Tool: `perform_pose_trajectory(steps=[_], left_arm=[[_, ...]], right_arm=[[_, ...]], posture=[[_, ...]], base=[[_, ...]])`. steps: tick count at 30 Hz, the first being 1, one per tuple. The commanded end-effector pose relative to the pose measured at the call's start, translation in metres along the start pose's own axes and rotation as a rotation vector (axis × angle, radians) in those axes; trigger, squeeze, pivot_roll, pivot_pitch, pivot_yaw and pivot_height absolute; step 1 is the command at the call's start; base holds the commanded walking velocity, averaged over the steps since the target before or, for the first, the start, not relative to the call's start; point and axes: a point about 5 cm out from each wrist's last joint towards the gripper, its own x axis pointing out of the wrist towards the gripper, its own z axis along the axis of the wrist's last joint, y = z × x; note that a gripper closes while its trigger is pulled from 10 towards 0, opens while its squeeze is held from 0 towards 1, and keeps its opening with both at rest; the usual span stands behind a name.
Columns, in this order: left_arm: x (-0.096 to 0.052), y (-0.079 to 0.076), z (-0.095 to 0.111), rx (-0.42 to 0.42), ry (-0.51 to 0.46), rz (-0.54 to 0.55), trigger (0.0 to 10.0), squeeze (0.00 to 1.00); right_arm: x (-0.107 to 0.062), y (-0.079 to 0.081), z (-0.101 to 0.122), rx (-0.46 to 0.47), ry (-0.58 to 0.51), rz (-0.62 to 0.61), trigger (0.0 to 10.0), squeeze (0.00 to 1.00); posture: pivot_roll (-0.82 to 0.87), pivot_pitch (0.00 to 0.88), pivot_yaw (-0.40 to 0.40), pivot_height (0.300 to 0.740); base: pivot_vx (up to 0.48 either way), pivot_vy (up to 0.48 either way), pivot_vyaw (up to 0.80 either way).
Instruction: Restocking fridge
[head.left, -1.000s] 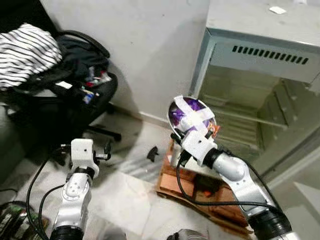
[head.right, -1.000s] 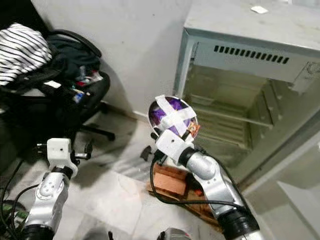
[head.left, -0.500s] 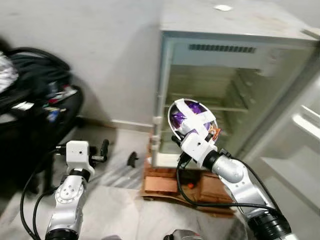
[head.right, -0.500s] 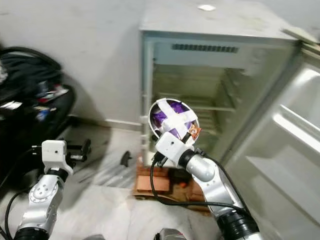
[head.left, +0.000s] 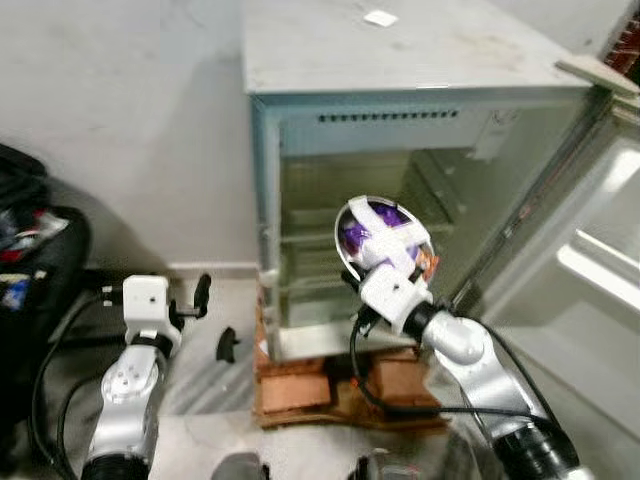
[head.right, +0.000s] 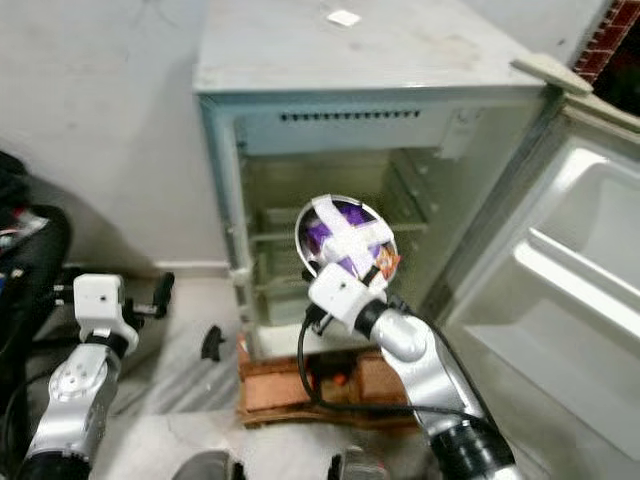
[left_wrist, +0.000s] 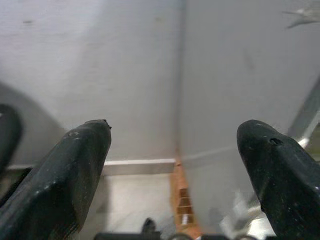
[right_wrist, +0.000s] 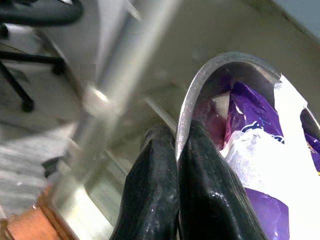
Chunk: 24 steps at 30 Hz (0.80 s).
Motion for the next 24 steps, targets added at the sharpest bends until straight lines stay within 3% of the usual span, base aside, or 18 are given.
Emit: perform_pose_trajectory(steps=[1,15,24], left_arm=[[0.001,-0.007,0.0,-0.014,0.002,-0.011,10.0,0.0],[-0.005,-0.001,-0.001,0.009,0.012,0.029,10.0,0.0],[-0.027,0.003,-0.002,0.032,0.045,-0.01,10.0,0.0]], right_arm=[[-0.004,-0.006,-0.001,-0.017,0.01,-0.021,10.0,0.0],[0.004,-0.011,-0.005,-0.021,0.024,-0.022,10.0,0.0],[0.026,-0.02,-0.014,-0.043,0.05,-0.013,10.0,0.0]], posture=[[0.04,0.033,-0.024,0.74],[0.07,0.055,-0.034,0.74],[0.12,0.133,-0.028,0.74]], base=[[0.0,0.0,0.0],[0.0,0.0,0.0],[0.0,0.0,0.0]])
